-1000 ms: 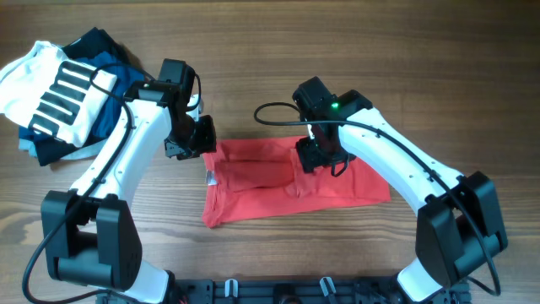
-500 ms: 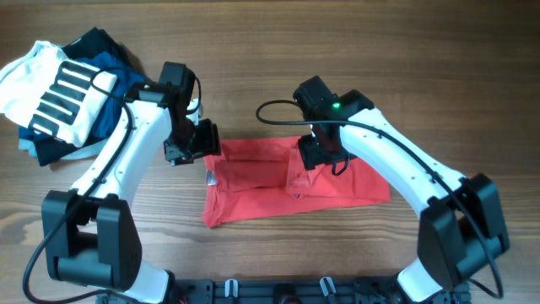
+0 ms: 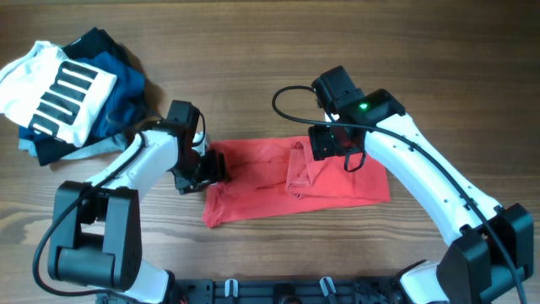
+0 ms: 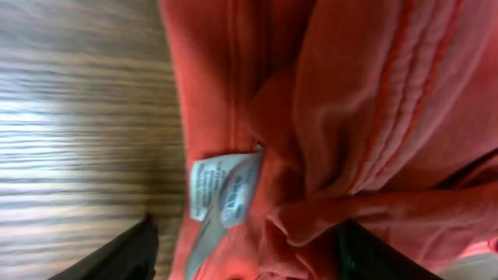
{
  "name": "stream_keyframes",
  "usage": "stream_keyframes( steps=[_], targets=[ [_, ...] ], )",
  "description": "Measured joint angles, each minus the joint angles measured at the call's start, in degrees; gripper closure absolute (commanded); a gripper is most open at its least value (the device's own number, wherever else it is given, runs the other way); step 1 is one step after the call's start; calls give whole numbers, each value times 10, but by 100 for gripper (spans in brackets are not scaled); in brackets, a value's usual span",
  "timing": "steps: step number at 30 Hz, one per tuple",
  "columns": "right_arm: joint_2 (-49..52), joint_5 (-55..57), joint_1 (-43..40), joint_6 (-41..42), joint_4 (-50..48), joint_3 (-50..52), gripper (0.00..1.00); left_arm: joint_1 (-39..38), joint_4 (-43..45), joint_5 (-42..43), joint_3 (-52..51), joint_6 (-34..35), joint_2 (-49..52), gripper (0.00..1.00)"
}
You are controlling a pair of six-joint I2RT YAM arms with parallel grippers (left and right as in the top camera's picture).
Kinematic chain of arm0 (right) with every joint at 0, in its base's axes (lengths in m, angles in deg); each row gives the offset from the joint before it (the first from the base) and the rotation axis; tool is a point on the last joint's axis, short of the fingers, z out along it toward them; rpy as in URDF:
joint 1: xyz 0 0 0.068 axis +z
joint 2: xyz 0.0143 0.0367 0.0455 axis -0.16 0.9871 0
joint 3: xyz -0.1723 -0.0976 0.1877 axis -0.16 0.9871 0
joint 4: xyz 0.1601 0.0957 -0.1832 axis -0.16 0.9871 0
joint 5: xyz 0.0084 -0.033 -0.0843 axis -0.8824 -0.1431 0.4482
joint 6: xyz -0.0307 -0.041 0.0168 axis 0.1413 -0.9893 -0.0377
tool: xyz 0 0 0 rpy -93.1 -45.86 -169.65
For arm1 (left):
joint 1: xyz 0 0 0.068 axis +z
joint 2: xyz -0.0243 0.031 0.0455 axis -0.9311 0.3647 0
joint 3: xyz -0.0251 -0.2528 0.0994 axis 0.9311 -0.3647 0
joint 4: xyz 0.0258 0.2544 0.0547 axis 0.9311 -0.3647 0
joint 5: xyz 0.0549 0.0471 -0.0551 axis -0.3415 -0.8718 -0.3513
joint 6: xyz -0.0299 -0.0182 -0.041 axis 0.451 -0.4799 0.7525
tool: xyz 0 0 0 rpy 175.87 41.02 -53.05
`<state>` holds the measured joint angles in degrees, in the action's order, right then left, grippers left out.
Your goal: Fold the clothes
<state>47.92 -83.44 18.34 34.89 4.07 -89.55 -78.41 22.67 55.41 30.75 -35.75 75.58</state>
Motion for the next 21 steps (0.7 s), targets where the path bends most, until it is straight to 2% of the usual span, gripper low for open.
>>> stream_keyframes(
  steps=[3, 5, 6, 8, 12, 21],
  targets=[
    [0, 0, 0, 0, 0, 0, 28, 1, 32, 23, -19, 0, -14, 28],
    [0, 0, 0, 0, 0, 0, 28, 1, 50, 39, -32, 0, -21, 34],
    [0, 0, 0, 0, 0, 0, 28, 1, 57, 47, -37, 0, -24, 45],
    [0, 0, 0, 0, 0, 0, 28, 1, 75, 67, -46, -2, -25, 78],
    [0, 0, 0, 0, 0, 0, 28, 1, 90, 82, -62, 0, -16, 94],
    [0, 3, 0, 0, 2, 0, 28, 25, 69, 82, -49, -2, -16, 96]
  ],
)
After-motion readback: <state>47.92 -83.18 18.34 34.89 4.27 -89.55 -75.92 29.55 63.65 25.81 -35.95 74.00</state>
